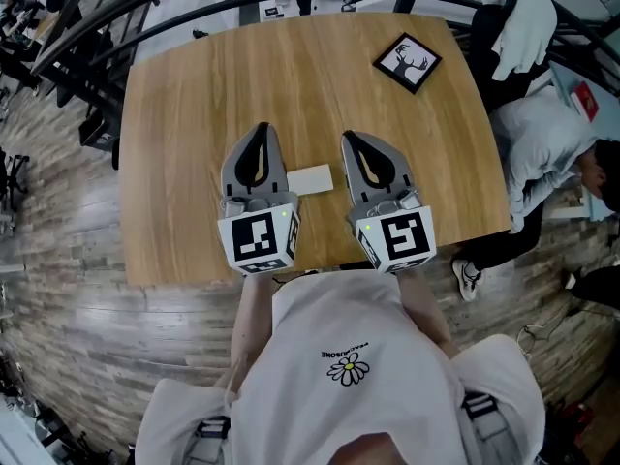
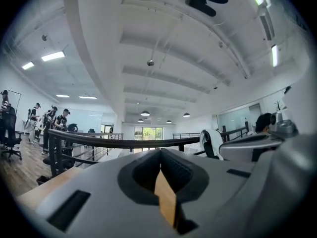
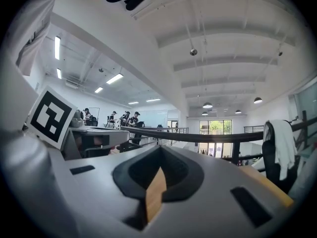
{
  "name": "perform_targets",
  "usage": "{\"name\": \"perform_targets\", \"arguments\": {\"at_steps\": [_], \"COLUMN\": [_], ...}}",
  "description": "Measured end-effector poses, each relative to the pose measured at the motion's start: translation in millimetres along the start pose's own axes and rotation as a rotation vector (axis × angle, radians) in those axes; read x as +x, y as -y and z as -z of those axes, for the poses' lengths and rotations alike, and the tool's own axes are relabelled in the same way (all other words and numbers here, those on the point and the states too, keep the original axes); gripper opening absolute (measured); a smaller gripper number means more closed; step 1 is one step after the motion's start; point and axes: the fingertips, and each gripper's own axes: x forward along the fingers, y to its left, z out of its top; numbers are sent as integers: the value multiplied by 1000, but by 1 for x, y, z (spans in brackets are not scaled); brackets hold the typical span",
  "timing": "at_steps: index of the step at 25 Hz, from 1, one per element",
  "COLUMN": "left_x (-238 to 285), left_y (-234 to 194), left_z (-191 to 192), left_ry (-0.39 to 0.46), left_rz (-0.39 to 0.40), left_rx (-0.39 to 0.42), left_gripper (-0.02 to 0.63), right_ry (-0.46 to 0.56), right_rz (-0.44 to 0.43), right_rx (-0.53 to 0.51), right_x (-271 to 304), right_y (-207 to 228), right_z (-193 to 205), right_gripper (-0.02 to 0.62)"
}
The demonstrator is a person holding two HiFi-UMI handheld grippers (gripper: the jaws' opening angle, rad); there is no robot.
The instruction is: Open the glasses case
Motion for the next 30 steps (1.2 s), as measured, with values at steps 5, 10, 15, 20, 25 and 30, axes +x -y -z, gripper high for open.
{"name": "perform_targets", "arguments": {"at_steps": [5,10,15,20,25,30], "left_x": [15,23,4,-24,-37,-36], "left_y": [32,69,94,110,115,110], "left_z": [10,38,101,172,235,267], "left_ry": [-79,-226,-458,-662,-776,-853], "left_rz": [162,427,619,738,796,811], "left_rx": [137,339,577,731,970,1026], "left_gripper": [115,193,235,251,250,250], "right_ry": [-81,-179,-282,-392,-535,-647], "right_rz": [0,-95,-166,-240,-357,-482], "right_rx": [53,79,26,-45,-165,-253], "right_x": [-9,-10,-18,-28,-46,-51], "right_y": [15,21,17,-1,-18,-34], "right_z": [28,61,97,141,194,239], "right_gripper": [6,84,110,139,175,183]}}
